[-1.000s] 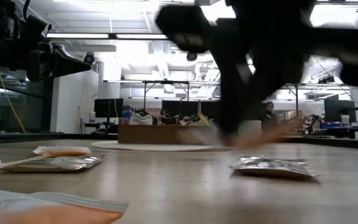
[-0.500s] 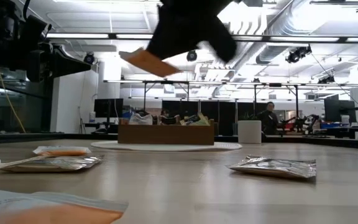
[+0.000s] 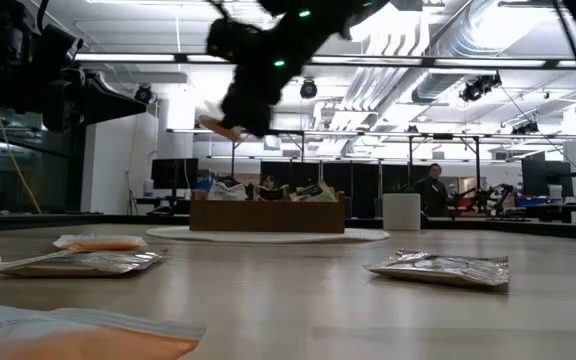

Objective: Pick & Place Tea
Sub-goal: Put the white tea bag into the left section of the wooden organizer

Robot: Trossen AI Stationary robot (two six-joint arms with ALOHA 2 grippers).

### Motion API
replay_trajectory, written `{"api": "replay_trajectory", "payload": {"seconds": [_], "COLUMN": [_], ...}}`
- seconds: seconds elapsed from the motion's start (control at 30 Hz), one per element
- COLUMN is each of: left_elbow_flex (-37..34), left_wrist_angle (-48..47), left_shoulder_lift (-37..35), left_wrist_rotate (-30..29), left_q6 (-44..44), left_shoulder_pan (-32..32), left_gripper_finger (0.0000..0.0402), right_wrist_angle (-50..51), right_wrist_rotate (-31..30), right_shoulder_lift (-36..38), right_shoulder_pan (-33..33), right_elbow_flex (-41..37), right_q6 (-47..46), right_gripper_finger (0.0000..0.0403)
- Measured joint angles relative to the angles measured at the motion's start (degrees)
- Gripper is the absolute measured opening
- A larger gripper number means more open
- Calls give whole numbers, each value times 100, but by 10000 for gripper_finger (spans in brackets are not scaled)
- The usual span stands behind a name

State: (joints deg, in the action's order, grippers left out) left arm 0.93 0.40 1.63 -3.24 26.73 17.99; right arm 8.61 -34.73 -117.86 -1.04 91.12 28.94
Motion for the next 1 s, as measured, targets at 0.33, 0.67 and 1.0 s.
{"api": "replay_trajectory", "payload": {"seconds": [0.33, 0.67, 1.0], "left_elbow_flex": [-1, -2, -2], "left_wrist_angle": [0, 0, 0], "left_shoulder_lift": [0, 0, 0], "left_wrist_rotate": [0, 0, -1], "left_q6": [0, 0, 1], "left_shoulder_pan": [1, 0, 1], "left_gripper_finger": [1, 1, 1], "right_wrist_angle": [930, 1898, 2379], "right_wrist_rotate": [-74, 19, 122], "right_shoulder_lift": [-1376, -1982, -1996], "right_shoulder_pan": [763, 1008, 1139], "right_elbow_flex": [2195, 2890, 2880], "right_q6": [-350, -960, -1265], "right_gripper_finger": [0, 0, 0]}}
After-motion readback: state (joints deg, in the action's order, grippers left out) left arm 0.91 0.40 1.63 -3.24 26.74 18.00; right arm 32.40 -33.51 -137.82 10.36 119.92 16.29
